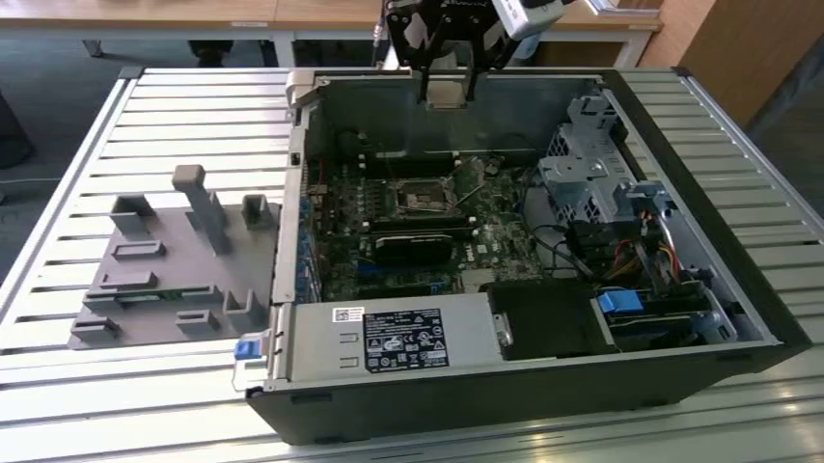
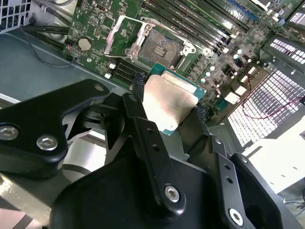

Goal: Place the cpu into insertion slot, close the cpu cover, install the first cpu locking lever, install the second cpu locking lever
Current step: 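Place the cpu into insertion slot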

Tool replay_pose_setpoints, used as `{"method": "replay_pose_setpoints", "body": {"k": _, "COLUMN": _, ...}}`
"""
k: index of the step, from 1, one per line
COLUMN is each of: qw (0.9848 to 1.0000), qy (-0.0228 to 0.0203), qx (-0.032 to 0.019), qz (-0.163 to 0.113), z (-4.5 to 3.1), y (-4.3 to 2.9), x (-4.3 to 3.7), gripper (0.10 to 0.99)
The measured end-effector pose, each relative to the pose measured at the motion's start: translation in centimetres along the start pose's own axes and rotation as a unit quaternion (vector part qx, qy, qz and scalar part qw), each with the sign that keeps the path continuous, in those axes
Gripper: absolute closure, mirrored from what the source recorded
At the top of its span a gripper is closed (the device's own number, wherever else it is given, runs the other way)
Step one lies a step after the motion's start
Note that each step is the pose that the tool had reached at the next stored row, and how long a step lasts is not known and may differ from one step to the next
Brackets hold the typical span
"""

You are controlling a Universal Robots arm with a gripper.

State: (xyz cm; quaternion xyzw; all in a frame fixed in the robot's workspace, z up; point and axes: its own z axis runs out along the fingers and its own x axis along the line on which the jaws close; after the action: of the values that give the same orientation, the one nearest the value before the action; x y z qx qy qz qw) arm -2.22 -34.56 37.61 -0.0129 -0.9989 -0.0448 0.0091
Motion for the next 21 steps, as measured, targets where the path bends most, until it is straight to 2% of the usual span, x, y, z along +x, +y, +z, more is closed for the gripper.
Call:
{"method": "replay_pose_setpoints", "body": {"k": 4, "qw": 1.0000, "qy": -0.0005, "qx": -0.0001, "qz": 0.005, "z": 0.01, "y": 0.00, "x": 0.00, "gripper": 0.545}}
{"method": "replay_pose_setpoints", "body": {"k": 9, "qw": 0.9995, "qy": -0.0028, "qx": -0.0005, "qz": 0.032, "z": 0.05, "y": -0.01, "x": 0.00, "gripper": 0.545}}
{"method": "replay_pose_setpoints", "body": {"k": 21, "qw": 0.9965, "qy": -0.0075, "qx": -0.0016, "qz": 0.084, "z": 0.12, "y": -0.01, "x": 0.00, "gripper": 0.545}}
